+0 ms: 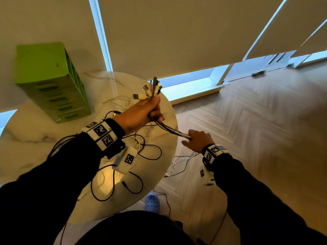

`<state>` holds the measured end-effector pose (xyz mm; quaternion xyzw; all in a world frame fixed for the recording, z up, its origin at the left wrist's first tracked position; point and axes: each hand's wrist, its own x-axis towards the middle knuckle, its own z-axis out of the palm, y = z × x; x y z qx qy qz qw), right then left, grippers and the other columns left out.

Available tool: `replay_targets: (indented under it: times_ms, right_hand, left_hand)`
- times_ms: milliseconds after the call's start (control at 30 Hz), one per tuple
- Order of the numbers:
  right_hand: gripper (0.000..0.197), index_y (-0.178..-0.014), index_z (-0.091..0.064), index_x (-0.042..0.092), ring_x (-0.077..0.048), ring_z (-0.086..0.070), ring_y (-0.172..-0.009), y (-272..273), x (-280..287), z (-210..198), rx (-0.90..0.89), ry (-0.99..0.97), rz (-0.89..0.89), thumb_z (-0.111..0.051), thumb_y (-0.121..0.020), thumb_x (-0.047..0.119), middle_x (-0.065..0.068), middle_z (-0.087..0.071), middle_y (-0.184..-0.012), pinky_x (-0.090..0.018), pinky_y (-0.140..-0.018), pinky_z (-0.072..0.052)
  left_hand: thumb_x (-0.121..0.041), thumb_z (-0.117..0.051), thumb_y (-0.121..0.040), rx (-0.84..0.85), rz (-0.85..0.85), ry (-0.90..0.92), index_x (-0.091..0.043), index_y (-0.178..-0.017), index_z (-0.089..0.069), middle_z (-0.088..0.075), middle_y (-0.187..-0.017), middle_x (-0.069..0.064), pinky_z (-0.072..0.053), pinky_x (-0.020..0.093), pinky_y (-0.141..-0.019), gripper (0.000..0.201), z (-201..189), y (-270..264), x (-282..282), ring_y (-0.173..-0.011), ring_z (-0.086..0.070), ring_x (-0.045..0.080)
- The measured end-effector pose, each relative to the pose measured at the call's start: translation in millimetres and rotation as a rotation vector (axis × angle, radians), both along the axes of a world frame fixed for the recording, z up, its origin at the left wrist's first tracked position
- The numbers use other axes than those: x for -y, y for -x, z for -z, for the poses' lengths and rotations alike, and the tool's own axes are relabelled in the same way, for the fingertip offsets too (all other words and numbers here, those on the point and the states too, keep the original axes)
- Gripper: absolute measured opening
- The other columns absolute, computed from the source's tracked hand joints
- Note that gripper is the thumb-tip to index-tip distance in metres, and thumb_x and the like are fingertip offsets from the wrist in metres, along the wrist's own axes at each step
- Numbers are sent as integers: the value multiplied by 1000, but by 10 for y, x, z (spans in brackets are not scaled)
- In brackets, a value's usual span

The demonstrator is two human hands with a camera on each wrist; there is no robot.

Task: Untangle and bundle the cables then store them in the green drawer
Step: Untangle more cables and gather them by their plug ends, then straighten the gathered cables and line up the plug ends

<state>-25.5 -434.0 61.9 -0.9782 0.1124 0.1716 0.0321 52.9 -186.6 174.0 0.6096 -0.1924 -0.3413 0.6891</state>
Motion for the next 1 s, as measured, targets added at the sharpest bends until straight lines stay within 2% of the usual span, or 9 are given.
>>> replay_targets:
  times_ms: [100, 200, 300, 367, 433, 600, 767, 867, 1000]
  right_hand:
    - [68, -134, -44, 29, -23, -50, -127, 53, -190, -126, -37, -284, -53, -68, -81, 63, 0, -57, -135, -48, -115, -25]
    - [78, -149, -33, 28, -18, -39, -136, 47, -491, -431, 200, -604, -73, -74, -85, 46, 0, -42, -152, -39, -114, -29]
    - [48, -138, -48, 21, -10, -54, -122, 30, -697, -661, 247, -964, -6, -67, -95, 26, 2, -58, -137, -32, -106, -44]
    - [16, -113, -60, 11, -18, -65, -97, 47, -691, -729, 264, -1060, 84, -53, -103, 21, -3, -68, -107, -39, -94, -54]
    - [20, -99, -58, 11, -17, -57, -77, 114, -634, -781, 244, -1118, 192, -43, -107, 22, -1, -60, -86, -39, -84, -51]
    - [25, -88, -54, 21, -18, -55, -81, 330, -438, -758, 122, -953, 85, -43, -103, 37, -4, -60, -87, -41, -85, -50]
    - [25, -90, -53, 21, -12, -48, -73, 342, -279, -696, 85, -835, 199, -40, -106, 35, 3, -54, -80, -36, -79, -43]
    - [19, -99, -52, 30, -6, -44, -78, 250, -154, -630, 197, -823, 304, -35, -106, 37, 12, -49, -86, -35, -85, -41]
    - [20, -89, -50, 19, -7, -37, -65, 197, 32, -755, 408, -1114, 538, -40, -104, 27, 10, -41, -70, -33, -72, -38]
  left_hand:
    - [-45, -26, -109, 162, 34, -99, -15, -82, -52, -63, -75, -10, -42, 40, -108, 48, 19, 22, 128, -98, -65, 21]
    - [-53, -26, -107, 417, 149, -326, -19, -111, -67, -65, -121, -4, -35, 34, -110, 53, 61, 46, 278, -124, -54, 16]
    - [-75, -32, -89, 604, 88, -484, -19, -128, -55, -56, -124, 7, -41, 48, -106, 73, 174, 47, 454, -122, -50, 28]
    - [-83, -34, -77, 584, 21, -538, -30, -120, -54, -51, -127, 4, -38, 52, -108, 71, 197, 22, 546, -124, -45, 29]
    - [-82, -38, -80, 637, 33, -592, -41, -97, -59, -55, -122, -1, -36, 51, -107, 50, 143, -21, 614, -121, -46, 27]
    - [-49, -82, -77, 132, 151, -342, -19, -95, -66, -65, -104, -2, -44, 37, -100, 39, 58, -97, 762, -108, -60, 17]
    - [-7, -70, -92, 135, 203, -72, -14, -115, -67, -70, -102, -2, -54, 23, -85, 24, 118, 46, 957, -94, -68, 11]
    - [-9, -77, -87, 251, 239, -34, -20, -139, -51, -67, -128, -3, -55, 32, -98, 59, 184, 78, 1115, -116, -65, 11]
    - [-25, -93, -69, 32, 58, 145, -30, -157, -19, -43, -156, 2, -42, 36, -113, 116, 357, 73, 1204, -141, -47, 16]
